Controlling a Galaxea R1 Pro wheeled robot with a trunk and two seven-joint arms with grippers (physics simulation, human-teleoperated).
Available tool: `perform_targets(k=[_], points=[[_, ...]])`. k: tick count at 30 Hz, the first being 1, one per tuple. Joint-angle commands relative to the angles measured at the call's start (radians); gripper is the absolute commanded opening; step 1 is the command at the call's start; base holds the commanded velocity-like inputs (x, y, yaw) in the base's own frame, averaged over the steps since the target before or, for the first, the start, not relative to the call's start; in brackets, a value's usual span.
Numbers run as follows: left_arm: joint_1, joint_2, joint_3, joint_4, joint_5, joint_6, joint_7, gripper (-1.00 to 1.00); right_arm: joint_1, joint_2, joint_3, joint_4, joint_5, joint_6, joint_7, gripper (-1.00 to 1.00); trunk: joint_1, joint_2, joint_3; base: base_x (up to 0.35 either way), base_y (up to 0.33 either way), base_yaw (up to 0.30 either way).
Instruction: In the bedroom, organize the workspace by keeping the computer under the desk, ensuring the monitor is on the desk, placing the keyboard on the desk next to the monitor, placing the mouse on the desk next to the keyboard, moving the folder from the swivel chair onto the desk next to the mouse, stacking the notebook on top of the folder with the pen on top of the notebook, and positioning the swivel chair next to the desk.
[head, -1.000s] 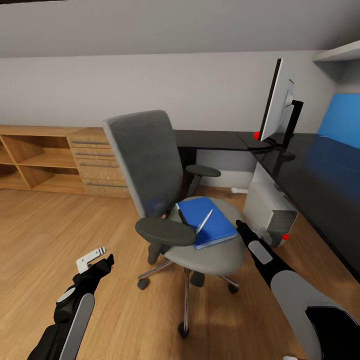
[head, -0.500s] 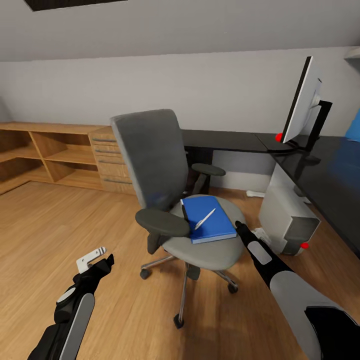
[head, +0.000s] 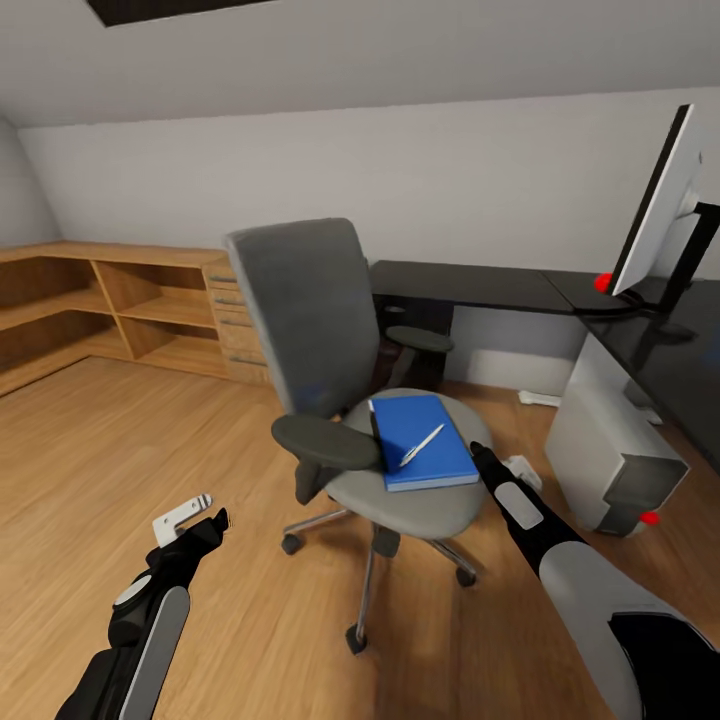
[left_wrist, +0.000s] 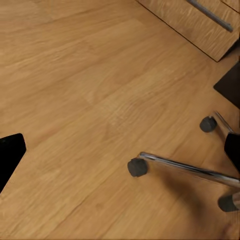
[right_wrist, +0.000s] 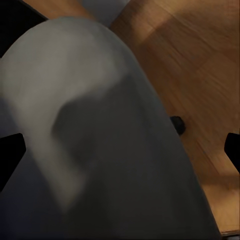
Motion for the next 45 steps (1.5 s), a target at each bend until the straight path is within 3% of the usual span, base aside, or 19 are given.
perform_targets(k=[1,18,25,35,45], points=[[-0.001,-0.001,0.000,-0.001,0.010,0.003,0.006,1.00,0.000,0.000,0.004,-0.001,-0.012,-0.003,-0.004,1.00,0.000,0.000,-0.001,0.024,0.000,0.255],[-0.001,-0.003,-0.003,0.002,0.010,0.003,0.006,1.00,0.001,-0.001,0.004,-0.003,-0.012,-0.003,-0.004,1.00,0.000,0.000,-0.001,0.073,0.000,0.256],[-0.001,-0.004,-0.062,0.020,0.011,-0.004,0.008,1.00,0.000,-0.001,0.004,-0.003,-0.012,-0.003,-0.004,1.00,0.000,0.000,-0.001,0.264,0.000,0.252],[-0.001,-0.004,-0.070,0.023,0.011,-0.005,0.007,1.00,0.000,-0.001,0.004,-0.004,-0.012,-0.003,-0.004,1.00,0.000,0.000,-0.001,0.109,0.000,0.230],[-0.001,-0.005,-0.073,0.027,0.012,-0.004,0.006,1.00,0.001,0.000,0.005,-0.004,-0.009,-0.006,-0.002,1.00,0.000,0.000,-0.001,0.221,0.000,0.011]])
